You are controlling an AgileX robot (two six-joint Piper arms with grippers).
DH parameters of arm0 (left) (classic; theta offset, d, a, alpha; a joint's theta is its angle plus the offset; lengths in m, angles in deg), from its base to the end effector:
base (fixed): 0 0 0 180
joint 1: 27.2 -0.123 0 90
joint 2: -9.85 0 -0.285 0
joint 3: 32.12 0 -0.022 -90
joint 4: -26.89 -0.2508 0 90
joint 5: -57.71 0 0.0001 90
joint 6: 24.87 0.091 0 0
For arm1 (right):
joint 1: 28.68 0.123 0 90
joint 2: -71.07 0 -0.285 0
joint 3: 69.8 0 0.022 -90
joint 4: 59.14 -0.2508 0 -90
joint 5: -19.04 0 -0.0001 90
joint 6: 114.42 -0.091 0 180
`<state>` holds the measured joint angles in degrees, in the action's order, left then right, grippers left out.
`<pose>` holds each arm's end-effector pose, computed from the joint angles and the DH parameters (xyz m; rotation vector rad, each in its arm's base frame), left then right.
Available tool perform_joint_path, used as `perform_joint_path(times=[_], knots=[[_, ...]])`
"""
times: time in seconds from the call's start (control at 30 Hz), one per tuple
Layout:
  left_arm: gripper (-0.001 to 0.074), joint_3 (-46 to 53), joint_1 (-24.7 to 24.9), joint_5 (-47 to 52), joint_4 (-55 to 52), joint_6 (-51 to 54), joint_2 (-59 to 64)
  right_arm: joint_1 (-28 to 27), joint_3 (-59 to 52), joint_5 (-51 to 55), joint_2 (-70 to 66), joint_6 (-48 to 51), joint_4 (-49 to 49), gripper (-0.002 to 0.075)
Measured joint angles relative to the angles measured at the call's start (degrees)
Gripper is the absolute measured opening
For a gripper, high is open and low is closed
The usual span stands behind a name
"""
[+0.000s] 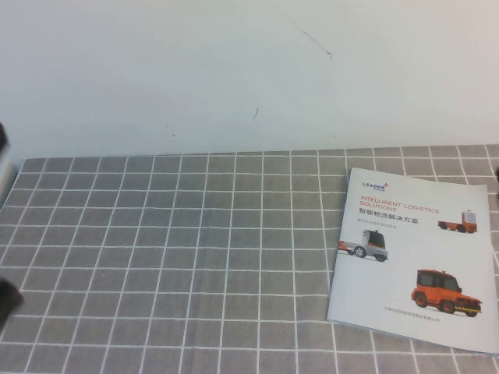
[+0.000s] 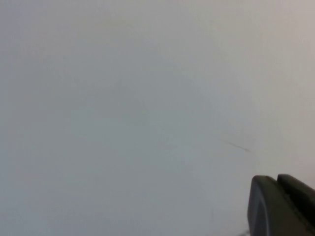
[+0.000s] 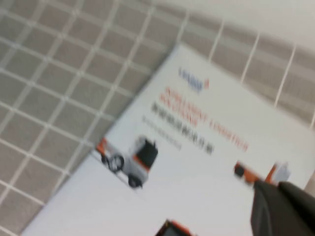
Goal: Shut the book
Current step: 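Close the open booklet and leave it lying on the table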
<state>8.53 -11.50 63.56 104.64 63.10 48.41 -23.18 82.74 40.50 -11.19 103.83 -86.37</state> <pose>0.1021 -0.0382 0.3842 0.3964 1.3496 -0.1485 0.2721 0.0415 0.2850 -0.4426 2.1986 0.1218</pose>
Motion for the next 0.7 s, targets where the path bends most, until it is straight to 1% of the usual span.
perform_joint_path(times=[0.17, 0.3, 0.43, 0.57, 0.7], knots=[[-0.0003, 6.6, 0.0, 9.8, 3.6, -0.1, -0.7, 0.0, 6.7, 8.5, 13.6, 3.7, 0.2, -0.0001], [-0.0003, 11.0, 0.0, 15.0, 5.7, -0.2, 0.9, 0.0, 6.8, 16.4, 22.8, 4.5, 1.3, -0.0001], [-0.0003, 13.3, 0.0, 14.7, 6.4, -0.2, 3.3, 0.0, 1.1, 21.2, 31.8, 4.5, 1.5, -0.0001], [-0.0003, 13.7, 0.0, 11.8, 8.1, 0.0, 6.2, 0.0, -9.2, 22.2, 39.8, 4.5, 1.5, -0.0001], [-0.0003, 13.7, 0.0, 11.0, 11.2, 0.0, 8.8, 0.0, -17.9, 21.7, 47.4, 4.5, 1.2, -0.0001]])
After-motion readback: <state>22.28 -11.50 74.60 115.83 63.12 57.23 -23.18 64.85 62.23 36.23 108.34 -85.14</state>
